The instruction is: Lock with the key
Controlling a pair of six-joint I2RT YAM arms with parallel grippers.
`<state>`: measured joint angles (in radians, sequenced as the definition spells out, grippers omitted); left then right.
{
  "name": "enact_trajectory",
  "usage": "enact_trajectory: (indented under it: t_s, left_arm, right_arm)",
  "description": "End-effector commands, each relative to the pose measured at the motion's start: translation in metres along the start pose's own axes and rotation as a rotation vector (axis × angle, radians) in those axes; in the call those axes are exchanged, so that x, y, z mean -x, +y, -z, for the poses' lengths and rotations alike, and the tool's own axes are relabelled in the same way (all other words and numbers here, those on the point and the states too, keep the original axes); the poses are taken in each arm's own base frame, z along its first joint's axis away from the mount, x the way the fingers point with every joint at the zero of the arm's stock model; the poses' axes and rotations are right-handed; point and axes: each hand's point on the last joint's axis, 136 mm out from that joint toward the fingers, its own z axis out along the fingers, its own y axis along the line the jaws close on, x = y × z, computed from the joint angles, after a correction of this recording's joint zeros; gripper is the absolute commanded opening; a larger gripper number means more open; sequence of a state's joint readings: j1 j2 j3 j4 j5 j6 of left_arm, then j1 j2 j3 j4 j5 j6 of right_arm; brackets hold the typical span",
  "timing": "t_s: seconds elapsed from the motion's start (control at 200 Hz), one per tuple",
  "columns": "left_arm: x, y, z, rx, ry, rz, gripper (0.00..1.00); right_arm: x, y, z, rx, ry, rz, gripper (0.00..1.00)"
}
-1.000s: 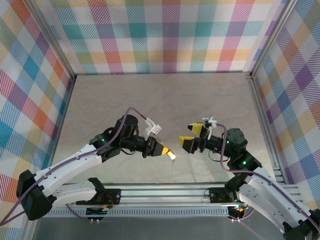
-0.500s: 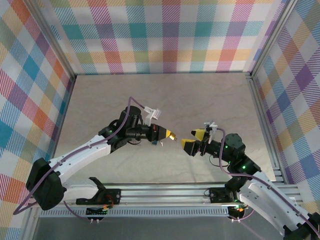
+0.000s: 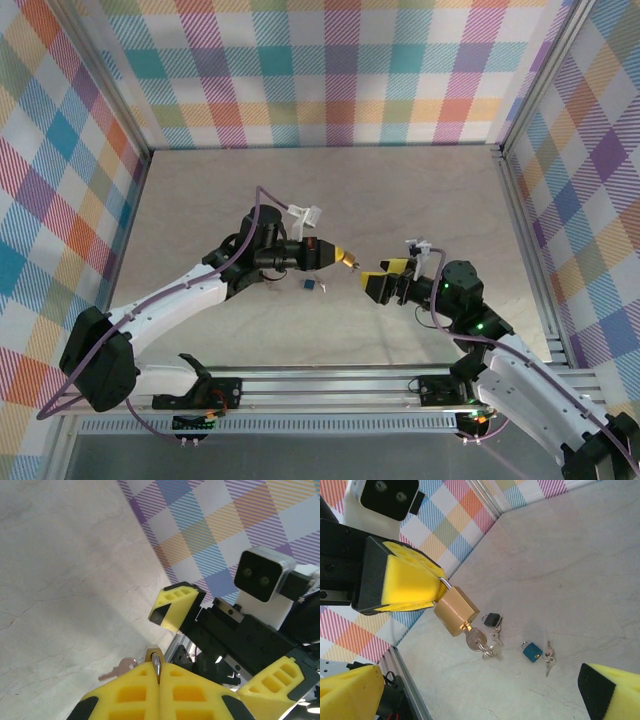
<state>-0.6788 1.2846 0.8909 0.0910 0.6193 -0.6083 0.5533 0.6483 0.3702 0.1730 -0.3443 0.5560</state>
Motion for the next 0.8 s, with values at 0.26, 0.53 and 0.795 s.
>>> enact_trajectory:
  t_s: [0.26,0.53,0.795]
  left_arm:
    - [0.01,-0.006,0.002,-0.06,-0.037,0.002,0.0]
    - [0.01,-0.005,0.002,-0.076,-0.04,0.014,0.0]
    - [0.01,-0.006,0.001,-0.101,-0.038,0.027,0.0]
  right_arm:
    - [0.014,0.015,-0.009,0.127,-0.023,-0.083,0.87]
    - [0.014,0.015,-0.018,0.163,-0.008,-0.105,0.72]
    - [0.019,0.02,-0.021,0.195,-0.017,-0.088,0.57]
